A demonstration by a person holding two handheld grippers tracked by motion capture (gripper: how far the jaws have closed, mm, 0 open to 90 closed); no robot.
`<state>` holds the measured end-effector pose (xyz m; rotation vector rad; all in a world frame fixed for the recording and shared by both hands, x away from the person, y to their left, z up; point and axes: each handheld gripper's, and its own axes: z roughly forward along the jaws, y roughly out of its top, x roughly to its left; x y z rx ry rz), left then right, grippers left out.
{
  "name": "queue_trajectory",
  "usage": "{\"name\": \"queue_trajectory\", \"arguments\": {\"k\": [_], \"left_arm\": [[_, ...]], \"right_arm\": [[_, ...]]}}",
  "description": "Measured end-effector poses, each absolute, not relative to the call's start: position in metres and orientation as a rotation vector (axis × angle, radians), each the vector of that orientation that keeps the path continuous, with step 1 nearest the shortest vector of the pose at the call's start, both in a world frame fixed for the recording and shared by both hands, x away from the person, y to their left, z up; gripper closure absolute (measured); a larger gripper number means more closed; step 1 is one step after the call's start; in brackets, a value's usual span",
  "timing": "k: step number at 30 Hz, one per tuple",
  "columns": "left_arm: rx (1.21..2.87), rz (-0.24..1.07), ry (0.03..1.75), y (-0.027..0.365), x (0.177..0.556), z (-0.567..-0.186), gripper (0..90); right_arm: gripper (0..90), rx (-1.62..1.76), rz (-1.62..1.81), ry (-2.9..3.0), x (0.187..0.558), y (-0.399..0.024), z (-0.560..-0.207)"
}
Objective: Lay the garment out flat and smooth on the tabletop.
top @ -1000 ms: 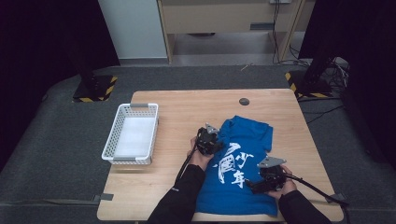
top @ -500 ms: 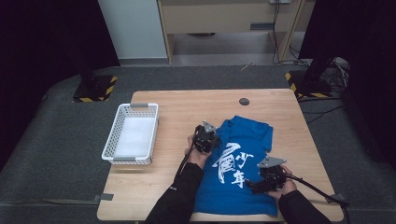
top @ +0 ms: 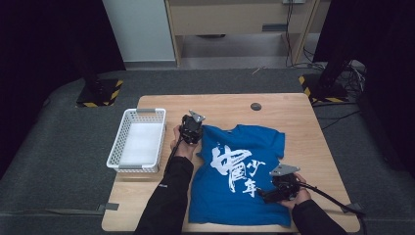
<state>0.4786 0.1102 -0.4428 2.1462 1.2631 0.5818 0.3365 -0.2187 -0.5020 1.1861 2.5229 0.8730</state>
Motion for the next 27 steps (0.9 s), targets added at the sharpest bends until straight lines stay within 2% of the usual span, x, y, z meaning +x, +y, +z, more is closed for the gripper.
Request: {"name": "queue_trajectory", "arguments": {"k": [4,6,10,19,21,27], "left_arm": [[2.223,0.637,1.284,0.111,0.484,-0.456,82.3],[2.235,0.647,1.294,0.110,0.487,-0.464,77.3],[2.193,0.601,1.308,0.112,0.487,-0.474,64.9],[2.087,0.516,1.341,0.140,0.480,-0.484,49.5],[2.088,0.513,1.327,0.143,0.479,-0.486,47.0],[2.117,0.530,1.295,0.141,0.477,-0.498,47.3]], "right_arm": [[0.4,1.187,0.873,2.523,0.337,-0.219,-0.502],[0.4,1.186,0.872,2.523,0.337,-0.219,-0.502],[0.4,1.186,0.873,2.523,0.337,-0.219,-0.502],[0.4,1.187,0.872,2.522,0.337,-0.219,-0.502],[0.4,1.187,0.872,2.522,0.337,-0.219,-0.502],[0.4,1.188,0.873,2.521,0.336,-0.219,-0.502]]}}
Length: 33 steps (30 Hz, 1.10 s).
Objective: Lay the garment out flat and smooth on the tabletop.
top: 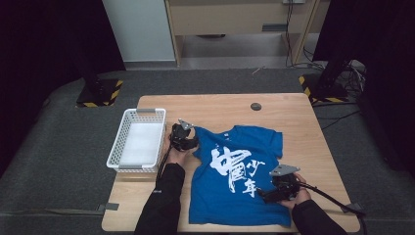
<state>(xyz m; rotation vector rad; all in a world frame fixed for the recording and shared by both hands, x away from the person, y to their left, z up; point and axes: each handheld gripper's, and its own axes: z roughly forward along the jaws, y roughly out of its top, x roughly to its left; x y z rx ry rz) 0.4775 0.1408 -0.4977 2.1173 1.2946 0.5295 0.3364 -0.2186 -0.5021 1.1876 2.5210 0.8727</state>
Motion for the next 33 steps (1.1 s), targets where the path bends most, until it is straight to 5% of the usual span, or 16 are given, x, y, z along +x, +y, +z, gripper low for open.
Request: {"name": "queue_trajectory", "arguments": {"k": [9,24,33], "left_arm": [[2.164,0.602,1.250,0.134,0.482,-0.511,51.6],[2.147,0.555,1.305,0.135,0.485,-0.517,83.1],[2.117,0.538,1.265,0.136,0.484,-0.512,88.5]], "right_arm": [[0.4,1.186,0.873,2.522,0.336,-0.219,-0.502],[0.4,1.186,0.876,2.520,0.336,-0.219,-0.502],[0.4,1.186,0.877,2.518,0.336,-0.219,-0.502]]}}
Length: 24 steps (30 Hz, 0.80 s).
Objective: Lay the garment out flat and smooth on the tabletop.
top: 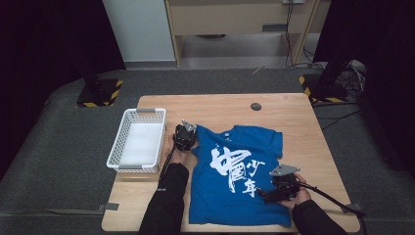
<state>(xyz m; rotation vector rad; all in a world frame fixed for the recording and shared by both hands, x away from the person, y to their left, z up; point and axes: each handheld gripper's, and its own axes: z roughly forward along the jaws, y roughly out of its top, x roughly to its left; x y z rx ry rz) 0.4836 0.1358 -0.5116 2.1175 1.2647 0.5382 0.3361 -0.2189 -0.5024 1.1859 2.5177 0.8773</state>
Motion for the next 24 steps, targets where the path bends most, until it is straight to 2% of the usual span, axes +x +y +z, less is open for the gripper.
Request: {"name": "queue_trajectory", "arguments": {"k": [2,8,19,24], "left_arm": [[2.118,0.519,1.261,0.136,0.482,-0.511,87.3],[2.172,0.474,1.244,0.130,0.471,-0.508,70.3],[2.221,0.473,1.275,0.142,0.457,-0.511,55.8],[2.162,0.444,1.299,0.144,0.456,-0.512,47.1]], "right_arm": [[0.4,1.186,0.878,2.518,0.336,-0.219,-0.502],[0.4,1.186,0.877,2.517,0.336,-0.219,-0.502],[0.4,1.188,0.873,2.519,0.336,-0.219,-0.502],[0.4,1.190,0.871,2.521,0.336,-0.218,-0.502]]}}
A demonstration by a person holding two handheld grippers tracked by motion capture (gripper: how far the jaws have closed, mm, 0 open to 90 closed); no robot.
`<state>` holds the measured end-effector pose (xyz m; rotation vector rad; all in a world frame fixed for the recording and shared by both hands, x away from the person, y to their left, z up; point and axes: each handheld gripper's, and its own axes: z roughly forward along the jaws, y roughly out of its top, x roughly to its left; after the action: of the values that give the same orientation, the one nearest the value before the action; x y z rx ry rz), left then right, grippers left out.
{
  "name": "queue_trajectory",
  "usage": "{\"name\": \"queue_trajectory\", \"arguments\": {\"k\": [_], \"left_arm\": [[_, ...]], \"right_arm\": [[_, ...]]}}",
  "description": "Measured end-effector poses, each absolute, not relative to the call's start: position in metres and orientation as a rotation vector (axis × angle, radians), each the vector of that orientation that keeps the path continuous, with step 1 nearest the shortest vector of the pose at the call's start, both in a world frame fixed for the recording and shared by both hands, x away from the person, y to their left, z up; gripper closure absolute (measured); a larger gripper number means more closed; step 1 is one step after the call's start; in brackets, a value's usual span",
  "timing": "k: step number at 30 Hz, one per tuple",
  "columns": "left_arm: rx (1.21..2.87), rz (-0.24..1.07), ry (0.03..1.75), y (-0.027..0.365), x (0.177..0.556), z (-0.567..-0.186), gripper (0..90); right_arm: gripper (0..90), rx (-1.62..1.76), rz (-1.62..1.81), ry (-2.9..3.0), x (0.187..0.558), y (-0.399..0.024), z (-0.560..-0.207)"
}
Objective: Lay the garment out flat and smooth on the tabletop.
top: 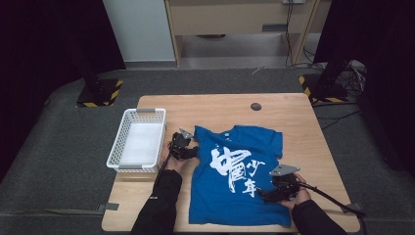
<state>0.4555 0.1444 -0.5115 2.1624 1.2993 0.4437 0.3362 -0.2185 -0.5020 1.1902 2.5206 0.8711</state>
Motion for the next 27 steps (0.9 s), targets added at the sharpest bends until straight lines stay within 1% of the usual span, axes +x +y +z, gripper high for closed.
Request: {"name": "queue_trajectory", "arguments": {"k": [3,11,15,18,20,24,27], "left_arm": [[2.131,0.422,1.312,0.142,0.457,-0.514,44.0],[2.147,0.478,1.302,0.141,0.454,-0.516,39.6],[2.175,0.500,1.363,0.141,0.449,-0.512,39.9],[2.225,0.577,1.349,0.139,0.439,-0.509,42.1],[2.222,0.602,1.343,0.142,0.431,-0.509,43.0],[2.203,0.606,1.361,0.149,0.421,-0.509,43.0],[2.227,0.598,1.392,0.153,0.416,-0.505,43.0]], "right_arm": [[0.4,1.191,0.871,2.520,0.336,-0.218,-0.502],[0.4,1.190,0.872,2.519,0.336,-0.218,-0.502],[0.4,1.191,0.871,2.520,0.336,-0.218,-0.502],[0.4,1.193,0.870,2.520,0.336,-0.218,-0.502],[0.4,1.192,0.870,2.520,0.336,-0.218,-0.502],[0.4,1.193,0.869,2.520,0.336,-0.218,-0.502],[0.5,1.191,0.869,2.521,0.336,-0.218,-0.502]]}}
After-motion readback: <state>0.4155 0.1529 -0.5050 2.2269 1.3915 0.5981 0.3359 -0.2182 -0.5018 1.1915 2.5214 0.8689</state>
